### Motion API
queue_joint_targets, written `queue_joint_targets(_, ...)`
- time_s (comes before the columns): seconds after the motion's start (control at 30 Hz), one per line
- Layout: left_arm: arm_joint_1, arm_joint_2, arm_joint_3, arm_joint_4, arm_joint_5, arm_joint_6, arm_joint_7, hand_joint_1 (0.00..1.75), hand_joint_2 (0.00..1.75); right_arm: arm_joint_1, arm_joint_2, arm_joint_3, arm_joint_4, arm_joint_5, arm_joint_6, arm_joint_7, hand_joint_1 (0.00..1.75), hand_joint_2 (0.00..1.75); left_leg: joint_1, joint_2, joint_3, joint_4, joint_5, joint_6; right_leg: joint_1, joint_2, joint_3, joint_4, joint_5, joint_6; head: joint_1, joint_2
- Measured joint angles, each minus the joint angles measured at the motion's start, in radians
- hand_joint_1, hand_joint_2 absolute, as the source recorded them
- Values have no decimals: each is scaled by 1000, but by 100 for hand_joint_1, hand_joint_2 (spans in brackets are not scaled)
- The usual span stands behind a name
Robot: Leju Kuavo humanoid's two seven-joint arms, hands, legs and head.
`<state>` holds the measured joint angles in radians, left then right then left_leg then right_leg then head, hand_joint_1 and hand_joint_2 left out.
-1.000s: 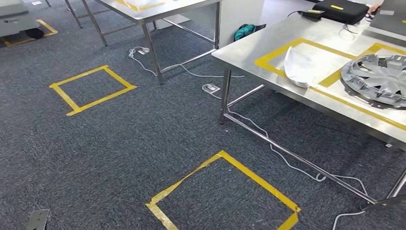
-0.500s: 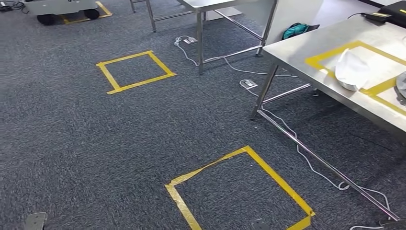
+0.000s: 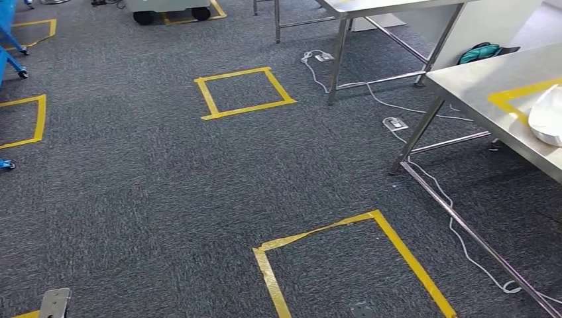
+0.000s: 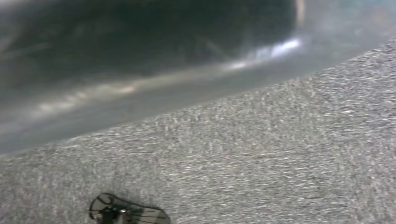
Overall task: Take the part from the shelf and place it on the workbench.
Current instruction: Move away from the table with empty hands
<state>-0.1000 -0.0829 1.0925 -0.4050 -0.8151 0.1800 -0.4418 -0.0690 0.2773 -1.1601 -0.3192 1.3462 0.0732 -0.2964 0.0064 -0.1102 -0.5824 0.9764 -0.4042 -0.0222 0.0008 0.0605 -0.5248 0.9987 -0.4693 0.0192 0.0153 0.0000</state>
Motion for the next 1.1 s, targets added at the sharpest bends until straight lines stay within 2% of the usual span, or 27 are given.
queue_joint_targets(0.03,0,-1,0,0,0,0,0,0,0,0,1,-1,-1,0,0,0,0,0,0,17,-9,15,-12,-5,-1,-12,0,-2,4,-6,-2,0)
queue_joint_targets(0.07,-2,-2,0,0,0,0,0,0,0,0,2,-1,-2,0,0,0,0,0,-2,41,-26,50,-36,-9,-2,-25,-1,-5,7,-12,-4,0)
queue_joint_targets(0.13,-7,-5,0,0,0,0,-2,0,0,0,2,-3,-3,0,0,0,0,0,-3,87,-83,178,-106,-18,-1,-54,-5,-7,10,-18,-8,0)
queue_joint_targets(0.17,-9,-6,0,0,-1,0,-4,0,0,1,2,-4,-3,0,0,0,0,0,-2,95,-112,245,-134,-21,-1,-69,-8,-7,10,-19,-8,0)
queue_joint_targets(0.2,-9,-8,0,0,-1,0,-5,0,0,1,2,-4,-4,0,0,0,0,0,-1,97,-128,286,-145,-23,-1,-84,-10,-7,11,-19,-8,0)
queue_joint_targets(0.23,-9,-9,0,0,-2,0,-6,0,0,1,2,-5,-5,1,0,0,0,0,0,100,-125,289,-137,-25,-1,-98,-11,-7,12,-19,-8,0)
queue_joint_targets(0.27,-9,-9,0,0,-3,-1,-7,0,0,1,2,-5,-5,2,-1,0,0,0,1,105,-102,253,-113,-25,-1,-111,-11,-7,12,-19,-8,0)
queue_joint_targets(0.3,-9,-9,0,0,-3,-1,-9,0,0,0,3,-6,-6,2,-1,-1,0,0,1,118,-63,187,-80,-25,-1,-124,-11,-7,12,-18,-8,0)
queue_joint_targets(0.33,-12,-10,0,0,-4,-2,-11,0,0,0,3,-6,-7,3,-1,-1,0,0,0,142,-22,113,-53,-26,2,-136,-10,-6,11,-15,-9,0)
queue_joint_targets(0.37,-15,-11,0,0,-5,-2,-15,0,0,0,3,-6,-8,4,-2,-2,0,0,-2,162,9,54,-36,-21,5,-147,-11,-3,10,-11,-10,0)
queue_joint_targets(0.4,-18,-12,0,0,-5,-2,-18,0,0,0,4,-6,-9,5,-2,-3,0,0,-5,176,27,17,-28,-15,9,-157,-12,-2,9,-6,-10,0)
queue_joint_targets(0.43,-20,-14,0,0,-7,-2,-21,0,0,0,3,-6,-11,6,-3,-3,0,0,-8,179,29,3,-28,-7,12,-167,-12,-1,9,-2,-9,0)
queue_joint_targets(0.5,-18,-15,0,0,-12,-1,-23,0,0,-1,3,-7,-12,7,-3,-4,0,0,-9,156,23,1,-24,10,11,-179,-13,1,7,6,-8,0)
queue_joint_targets(0.53,-17,-15,0,0,-16,0,-23,0,0,-1,3,-7,-13,8,-3,-6,0,0,-8,146,21,0,-21,18,9,-163,-18,12,-3,11,-7,0)
queue_joint_targets(0.57,-18,-15,0,0,-19,2,-23,0,0,-1,3,-7,-13,9,-2,-6,0,0,-6,136,19,0,-18,25,6,-137,-32,43,-26,16,-6,0)
queue_joint_targets(0.63,-24,-16,0,0,-25,4,-23,0,0,0,3,-8,-14,10,-2,-8,0,0,-5,114,13,-1,-13,35,4,-79,-88,168,-93,21,-3,0)
queue_joint_targets(0.67,-26,-16,0,0,-27,5,-23,0,0,0,3,-9,-14,10,-2,-8,0,0,-6,101,10,-1,-11,39,4,-67,-122,241,-124,20,-3,0)
queue_joint_targets(0.7,-27,-16,0,0,-28,5,-23,0,0,0,3,-10,-14,11,-2,-8,0,0,-8,88,7,-1,-9,41,4,-63,-146,291,-139,19,-3,0)
queue_joint_targets(0.73,-26,-16,0,0,-30,5,-23,0,0,0,3,-10,-15,11,-2,-8,0,0,-9,74,5,-1,-7,41,5,-61,-153,305,-134,16,-3,0)
queue_joint_targets(0.77,-25,-16,0,0,-31,5,-23,0,0,0,3,-11,-15,11,-2,-8,0,0,-10,60,5,-1,-5,41,5,-58,-140,278,-110,12,-3,0)
queue_joint_targets(0.8,-25,-16,0,0,-32,5,-23,0,0,0,3,-11,-15,11,-2,-8,0,0,-10,45,5,-1,-3,39,4,-49,-107,213,-74,9,-3,0)
queue_joint_targets(0.87,-26,-18,0,0,-34,5,-23,0,0,0,3,-12,-15,11,-2,-9,0,0,-10,17,2,1,0,33,1,2,-35,68,-21,4,-4,0)
queue_joint_targets(0.9,-26,-19,0,0,-34,5,-23,0,0,-1,3,-12,-16,12,-1,-10,0,0,-9,6,-1,2,3,29,0,22,-13,23,-11,4,-4,0)
queue_joint_targets(0.93,-26,-20,0,0,-34,5,-23,0,0,-1,3,-12,-16,12,-1,-10,0,0,-7,-5,-5,3,5,23,0,34,-3,4,-11,4,-4,0)
queue_joint_targets(1.0,-23,-21,0,0,-37,7,-23,0,0,-1,4,-14,-16,12,-1,-11,0,0,-2,-21,-13,2,10,11,3,14,2,-3,-8,-1,-4,0)
queue_joint_targets(1.03,-22,-22,0,0,-40,9,-23,0,0,-2,4,-14,-16,12,-1,-11,0,0,-1,-10,-19,10,5,6,3,2,5,-6,-5,-7,-5,0)
queue_joint_targets(1.1,-23,-22,-1,0,-48,16,-21,0,0,-1,5,-15,-17,12,-1,-13,0,0,-3,41,-54,77,-35,-1,0,-26,10,-12,0,-16,-10,0)
